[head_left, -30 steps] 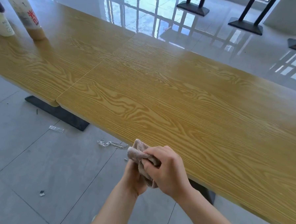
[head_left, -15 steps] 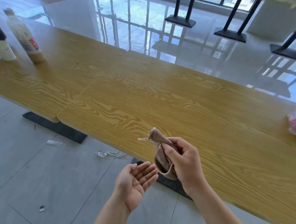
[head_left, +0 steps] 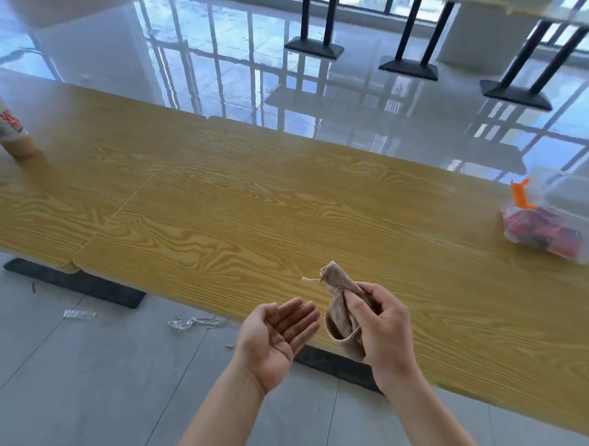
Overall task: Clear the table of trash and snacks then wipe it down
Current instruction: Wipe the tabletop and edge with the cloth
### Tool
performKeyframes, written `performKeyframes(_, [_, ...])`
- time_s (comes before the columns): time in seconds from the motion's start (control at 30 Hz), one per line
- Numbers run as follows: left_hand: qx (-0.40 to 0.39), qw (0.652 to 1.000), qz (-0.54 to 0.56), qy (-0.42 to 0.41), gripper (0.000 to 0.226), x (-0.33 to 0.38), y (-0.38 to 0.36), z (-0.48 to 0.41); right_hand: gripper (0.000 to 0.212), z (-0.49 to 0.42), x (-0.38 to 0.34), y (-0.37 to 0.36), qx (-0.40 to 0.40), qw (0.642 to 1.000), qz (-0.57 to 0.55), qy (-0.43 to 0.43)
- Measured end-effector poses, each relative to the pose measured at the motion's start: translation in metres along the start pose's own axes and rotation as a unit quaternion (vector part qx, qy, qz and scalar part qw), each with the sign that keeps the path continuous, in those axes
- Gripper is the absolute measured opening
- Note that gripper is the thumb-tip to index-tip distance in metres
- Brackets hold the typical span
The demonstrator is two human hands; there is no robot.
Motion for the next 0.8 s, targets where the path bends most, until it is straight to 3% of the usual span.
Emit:
performKeyframes(0.27, [-0.009,0.999,-0.051,0.01,0.043,-0.027,-0.038,0.009,0.017,0.012,-0.007,0.041,0.062,0.998,0.013,-0.007])
performKeyframes(0.53, [-0.058,0.985,-0.142,0.08,0.042,-0.055,-0.063,0.016,0.016,0.05,-0.007,0.078,0.19,0.981,0.001,-0.044])
performKeyframes(0.8, [-0.086,0.947,-0.273,0.147,0.041,-0.151,-0.081,0.04,0.013,0.112,0.009,0.154,0.322,0.943,-0.015,-0.079])
Point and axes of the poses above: each hand's wrist, its own z-axis away from the middle knuckle, its own y-axis out of the back of the hand, x = y × z, the point moved 1 cm from there along -z, towards the middle knuckle, and after that the axes turned 6 degrees about x, right-handed, at the moved point
